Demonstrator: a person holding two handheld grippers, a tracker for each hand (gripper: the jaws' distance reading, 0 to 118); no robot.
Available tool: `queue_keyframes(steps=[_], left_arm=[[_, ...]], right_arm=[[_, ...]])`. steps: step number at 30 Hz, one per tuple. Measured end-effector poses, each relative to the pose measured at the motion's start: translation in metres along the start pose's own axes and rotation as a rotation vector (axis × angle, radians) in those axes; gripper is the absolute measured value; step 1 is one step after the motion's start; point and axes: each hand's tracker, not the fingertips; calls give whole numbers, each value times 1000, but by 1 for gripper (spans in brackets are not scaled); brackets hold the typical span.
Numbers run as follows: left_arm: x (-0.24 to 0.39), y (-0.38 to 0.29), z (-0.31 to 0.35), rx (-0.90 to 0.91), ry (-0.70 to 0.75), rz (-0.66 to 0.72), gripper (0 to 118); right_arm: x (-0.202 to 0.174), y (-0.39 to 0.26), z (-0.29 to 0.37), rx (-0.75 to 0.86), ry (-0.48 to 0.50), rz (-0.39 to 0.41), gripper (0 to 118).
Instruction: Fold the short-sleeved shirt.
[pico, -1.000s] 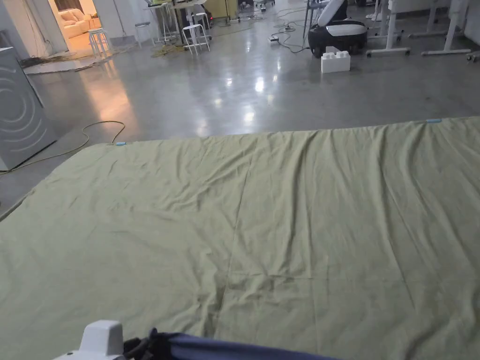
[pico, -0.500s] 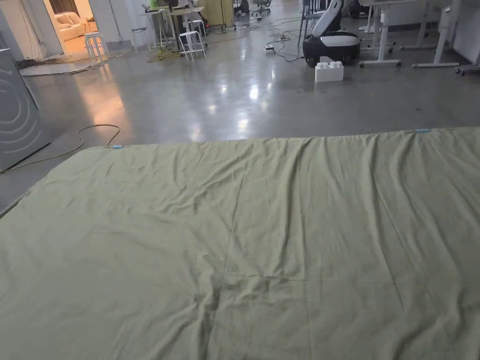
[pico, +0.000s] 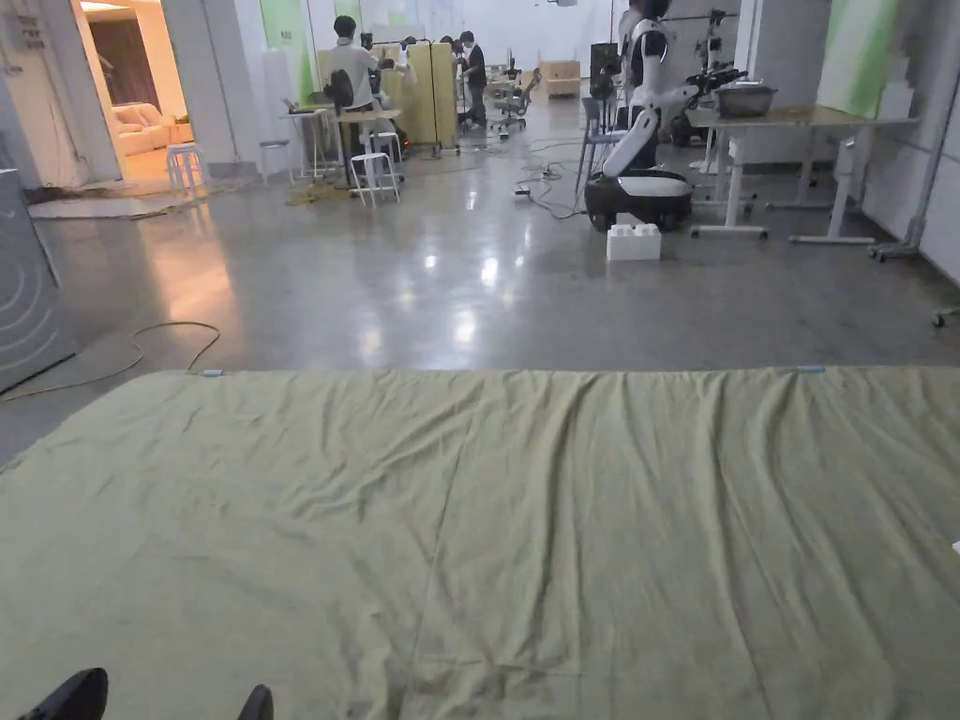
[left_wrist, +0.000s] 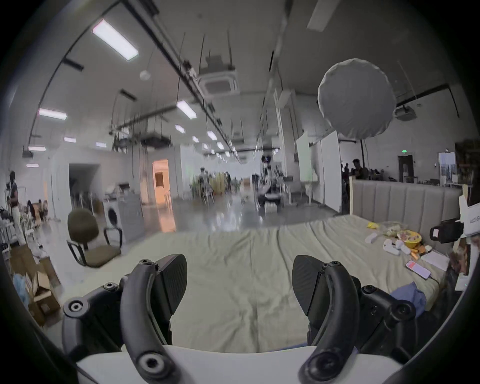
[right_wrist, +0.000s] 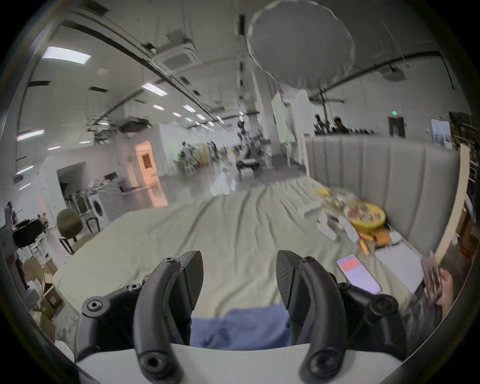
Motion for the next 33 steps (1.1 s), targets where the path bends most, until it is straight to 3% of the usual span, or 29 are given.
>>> queue_keyframes(steps=[2,4,5,6,7,9,30,33], left_arm=[[11,11,1,15,54,-5,78],[17,16,0,32,28,-5,56],[17,19,0,25,6,22,43],[18,22,-1,16,-33,51,20],[15,17,-1,16,-39,53,9],[14,13,2,15,-56,20,0],[7,10,2,-52,-134,84,0],[-14,5,-9,-120,-220,184,0]], right_arm=[[-12,3,3,54,39,19,60],[-21,6,5,93,67,42,44],[-23,6,5,84,75,35,30],[-28,5,5,80,83,35,11],[-31,5,5,72,83,33,6],[-34,3,7,87,97,55,0],[-52,7,3,91,112,84,0],[-51,3,1,80,112,78,0]])
